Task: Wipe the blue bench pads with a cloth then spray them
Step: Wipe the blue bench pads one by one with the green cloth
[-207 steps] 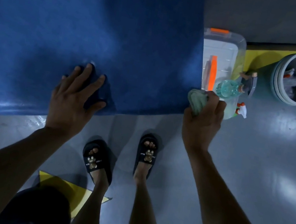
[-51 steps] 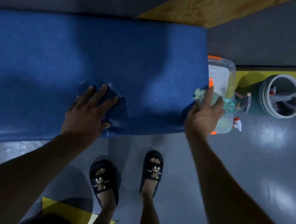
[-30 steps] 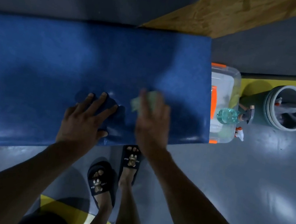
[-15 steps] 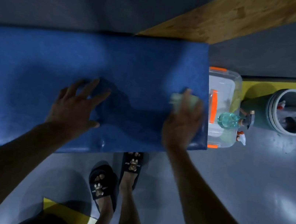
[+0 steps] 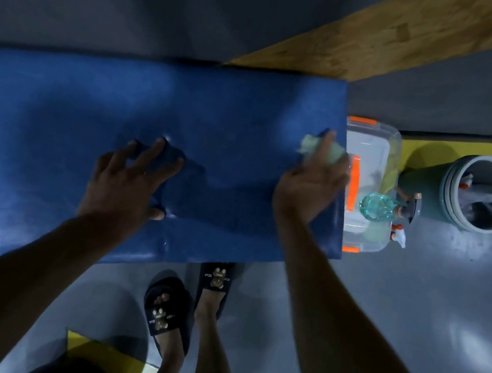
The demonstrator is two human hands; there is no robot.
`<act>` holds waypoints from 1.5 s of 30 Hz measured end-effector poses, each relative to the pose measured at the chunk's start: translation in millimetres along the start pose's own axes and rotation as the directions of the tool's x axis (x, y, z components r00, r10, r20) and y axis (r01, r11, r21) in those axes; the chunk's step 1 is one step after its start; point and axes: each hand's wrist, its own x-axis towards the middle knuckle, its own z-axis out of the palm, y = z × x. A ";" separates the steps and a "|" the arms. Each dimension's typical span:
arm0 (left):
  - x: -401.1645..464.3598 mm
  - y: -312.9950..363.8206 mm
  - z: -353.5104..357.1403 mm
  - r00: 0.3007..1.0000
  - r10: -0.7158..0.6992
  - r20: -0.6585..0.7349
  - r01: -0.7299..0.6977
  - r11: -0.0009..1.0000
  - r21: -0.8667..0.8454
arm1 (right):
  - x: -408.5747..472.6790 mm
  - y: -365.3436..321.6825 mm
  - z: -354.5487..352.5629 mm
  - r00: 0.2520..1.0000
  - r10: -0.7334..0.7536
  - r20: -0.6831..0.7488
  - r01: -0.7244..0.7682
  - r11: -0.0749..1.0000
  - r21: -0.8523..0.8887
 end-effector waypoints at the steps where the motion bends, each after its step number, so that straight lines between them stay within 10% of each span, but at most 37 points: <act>1: 0.0 -0.4 -0.4 1.000 0.006 -0.003 -0.006 1.000 0.004 | -16.2 -17.0 4.2 0.997 -0.072 0.043 0.071 0.997 0.021; 3: 0.9 -2.2 -1.8 1.000 0.014 -0.002 -0.014 1.000 0.015 | -45.4 -37.6 3.4 0.897 -0.398 0.196 0.398 0.917 0.038; 5: 1.0 -4.3 -3.3 1.000 0.010 -0.007 -0.010 1.000 0.016 | -42.4 -27.1 -1.7 0.628 -0.720 0.295 0.736 0.673 0.075; 7: 1.2 -3.9 -3.3 1.000 0.013 -0.025 -0.012 1.000 0.008 | -0.3 2.4 -9.6 0.479 -0.820 0.313 0.855 0.517 0.045; 12: 2.3 -2.4 -0.1 0.999 0.014 -0.033 -0.014 1.000 0.006 | 67.2 58.3 -21.5 0.958 -0.272 0.092 0.276 0.960 -0.035; 15: 1.6 -2.4 4.1 1.000 0.002 -0.023 -0.002 1.000 0.003 | 42.5 38.5 -4.5 0.991 0.130 -0.024 -0.127 0.986 0.105; 19: 3.1 -3.0 6.2 1.000 -0.012 -0.001 0.012 1.000 0.011 | -6.8 -4.3 6.1 0.974 -0.226 0.019 0.224 0.972 0.066; 25: 2.6 -3.0 1.7 1.000 -0.011 -0.010 0.011 1.000 0.016 | 1.5 -1.8 -10.0 0.433 -0.840 0.328 0.880 0.473 0.049; 28: 4.2 -1.9 2.4 1.000 -0.017 -0.007 0.017 1.000 0.010 | 72.3 34.7 -15.4 0.704 -0.679 0.210 0.703 0.708 -0.071; 32: 3.8 -1.4 5.6 1.000 -0.014 -0.004 0.014 1.000 -0.010 | 74.7 13.8 -4.4 0.993 -0.113 0.029 0.116 0.985 -0.125; 34: 3.0 -1.4 7.0 1.000 -0.015 0.001 0.015 1.000 -0.024 | 47.6 -22.4 10.4 1.000 -0.017 0.021 0.019 0.994 -0.111; 36: 4.0 -3.3 6.8 1.000 -0.012 -0.002 0.012 0.999 -0.030 | 15.2 -52.5 17.2 0.969 -0.222 0.107 0.230 0.970 -0.074; 39: 3.5 -6.5 5.3 1.000 -0.011 -0.006 0.011 1.000 -0.025 | 4.2 -48.1 10.7 0.616 -0.748 0.247 0.770 0.638 0.012; 41: 3.2 -5.7 5.2 1.000 -0.012 -0.005 0.012 1.000 -0.026 | 45.1 -23.0 2.2 0.512 -0.816 0.266 0.849 0.528 -0.015; 45: 5.9 -4.4 5.9 1.000 -0.011 -0.009 0.011 1.000 -0.020 | 126.6 28.5 -5.9 0.910 -0.373 0.179 0.399 0.907 -0.136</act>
